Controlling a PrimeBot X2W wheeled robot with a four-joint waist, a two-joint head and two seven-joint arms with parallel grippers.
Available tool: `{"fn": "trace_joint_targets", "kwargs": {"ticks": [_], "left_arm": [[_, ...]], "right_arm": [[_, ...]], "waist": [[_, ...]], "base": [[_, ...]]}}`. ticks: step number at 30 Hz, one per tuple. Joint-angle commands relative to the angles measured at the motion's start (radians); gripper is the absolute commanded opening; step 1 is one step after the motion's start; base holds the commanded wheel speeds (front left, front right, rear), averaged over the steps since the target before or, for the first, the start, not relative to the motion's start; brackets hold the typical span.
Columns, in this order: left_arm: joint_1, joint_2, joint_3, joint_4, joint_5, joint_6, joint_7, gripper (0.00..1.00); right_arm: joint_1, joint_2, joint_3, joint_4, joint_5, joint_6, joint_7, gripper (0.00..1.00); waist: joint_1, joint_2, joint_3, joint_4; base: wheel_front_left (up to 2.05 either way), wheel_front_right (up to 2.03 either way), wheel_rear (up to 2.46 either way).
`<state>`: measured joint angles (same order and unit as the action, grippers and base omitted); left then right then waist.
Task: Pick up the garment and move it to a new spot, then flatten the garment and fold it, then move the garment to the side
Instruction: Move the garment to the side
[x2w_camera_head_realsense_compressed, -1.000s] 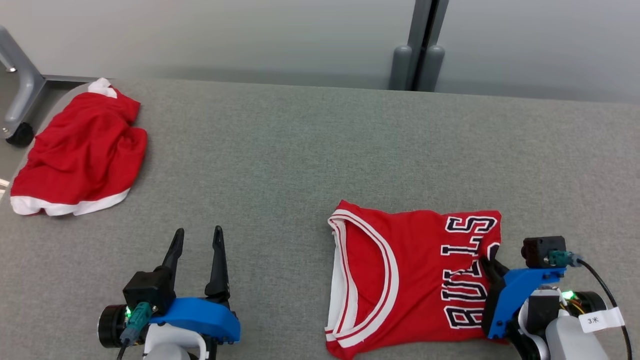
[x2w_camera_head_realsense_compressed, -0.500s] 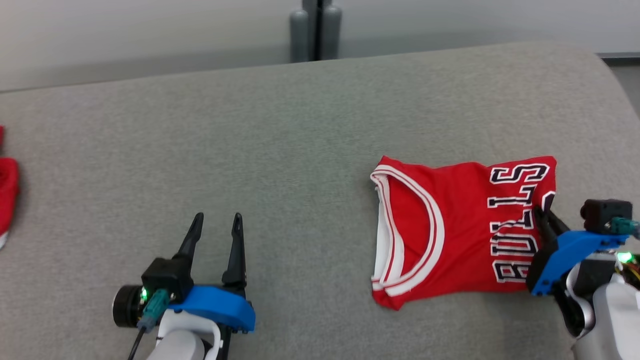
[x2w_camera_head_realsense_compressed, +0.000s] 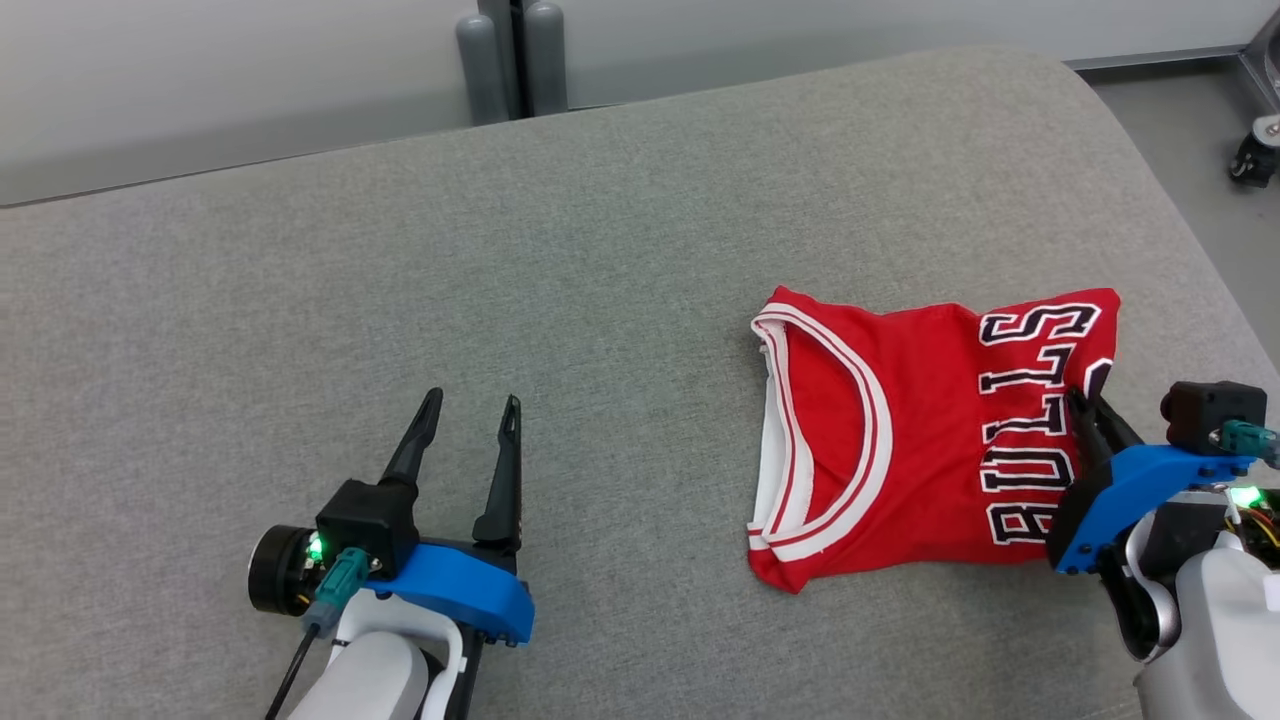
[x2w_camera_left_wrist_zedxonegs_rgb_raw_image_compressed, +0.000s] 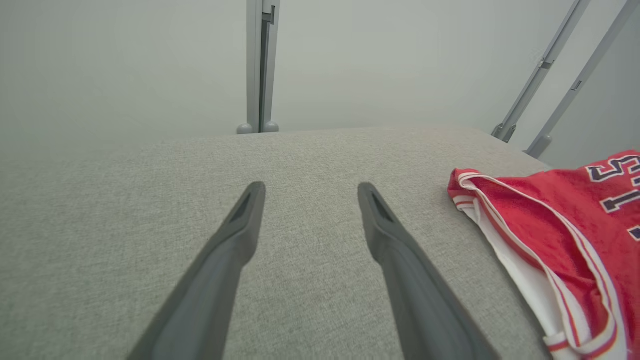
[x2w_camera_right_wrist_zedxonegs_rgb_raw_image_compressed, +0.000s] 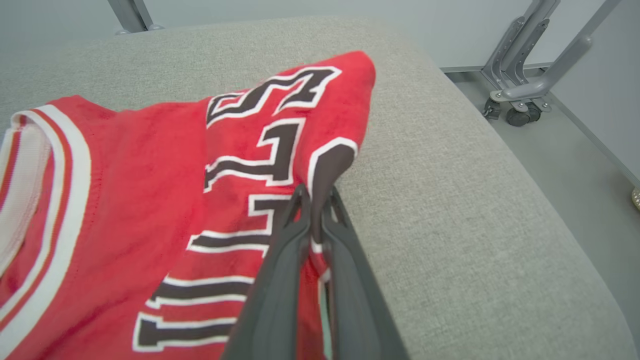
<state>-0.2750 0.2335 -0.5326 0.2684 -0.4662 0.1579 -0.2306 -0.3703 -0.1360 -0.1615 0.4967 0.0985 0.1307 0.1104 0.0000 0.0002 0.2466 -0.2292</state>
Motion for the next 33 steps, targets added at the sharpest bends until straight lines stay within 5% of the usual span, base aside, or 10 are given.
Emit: {"fn": "trace_joint_targets", "kwargs": {"ticks": [1, 11, 20, 28, 29, 30, 31, 32, 33], "left_arm": [[-0.017, 0.002, -0.002, 0.003, 0.002, -0.001, -0.002, 1.0], [-0.02, 0.007, 0.002, -0.02, 0.009, 0.015, -0.01, 1.0], [-0.026, 0.019, 0.011, -0.053, 0.012, 0.029, -0.014, 1.0], [-0.04, 0.029, 0.014, -0.079, 0.018, 0.037, -0.015, 1.0], [-0.041, 0.03, 0.014, -0.08, 0.018, 0.036, -0.016, 1.0], [-0.044, 0.029, 0.014, -0.08, 0.018, 0.037, -0.016, 1.0], [-0.046, 0.029, 0.013, -0.079, 0.018, 0.038, -0.017, 1.0], [-0.047, 0.028, 0.012, -0.078, 0.017, 0.039, -0.017, 1.0], [-0.045, 0.027, 0.012, -0.077, 0.016, 0.04, -0.017, 1.0]], "right_arm": [[-0.029, 0.0, 0.008, 0.001, -0.011, 0.0, -0.011, 0.0], [-0.135, -0.106, 0.02, 0.04, -0.06, 0.0, 0.0, 0.0], [-0.233, -0.294, -0.085, 0.119, -0.097, 0.0, 0.029, 0.0], [-0.296, -0.368, -0.189, 0.2, -0.187, 0.0, -0.003, 0.0], [-0.301, -0.372, -0.2, 0.211, -0.218, 0.0, -0.012, 0.07], [-0.306, -0.373, -0.219, 0.219, -0.249, 0.0, -0.017, 0.27], [-0.309, -0.363, -0.231, 0.228, -0.272, 0.0, -0.02, 0.85], [-0.316, -0.347, -0.246, 0.235, -0.292, 0.0, -0.028, 1.0], [-0.323, -0.338, -0.262, 0.24, -0.304, 0.0, -0.038, 1.0]], "waist": [[0.0, -0.0002, -0.001, 0.01], [0.0, -0.0002, 0.016, 0.095], [0.0, -0.0002, 0.07, 0.188], [0.0, -0.0002, 0.122, 0.221], [0.0, -0.0002, 0.125, 0.222], [0.0, -0.0002, 0.128, 0.222], [0.0, -0.0002, 0.128, 0.222], [0.0, -0.0002, 0.127, 0.222], [0.0, -0.0002, 0.125, 0.221]], "base": [[0.0, 0.0, 0.0], [0.0, 0.0, 0.0], [0.0, 0.0, 0.0], [0.0, 0.0, 0.0], [0.0, 0.0, 0.0], [0.0, 0.0, 0.0], [0.0, 0.0, 0.0], [0.0, 0.0, 0.0], [0.0, 0.0, 0.0]]}}
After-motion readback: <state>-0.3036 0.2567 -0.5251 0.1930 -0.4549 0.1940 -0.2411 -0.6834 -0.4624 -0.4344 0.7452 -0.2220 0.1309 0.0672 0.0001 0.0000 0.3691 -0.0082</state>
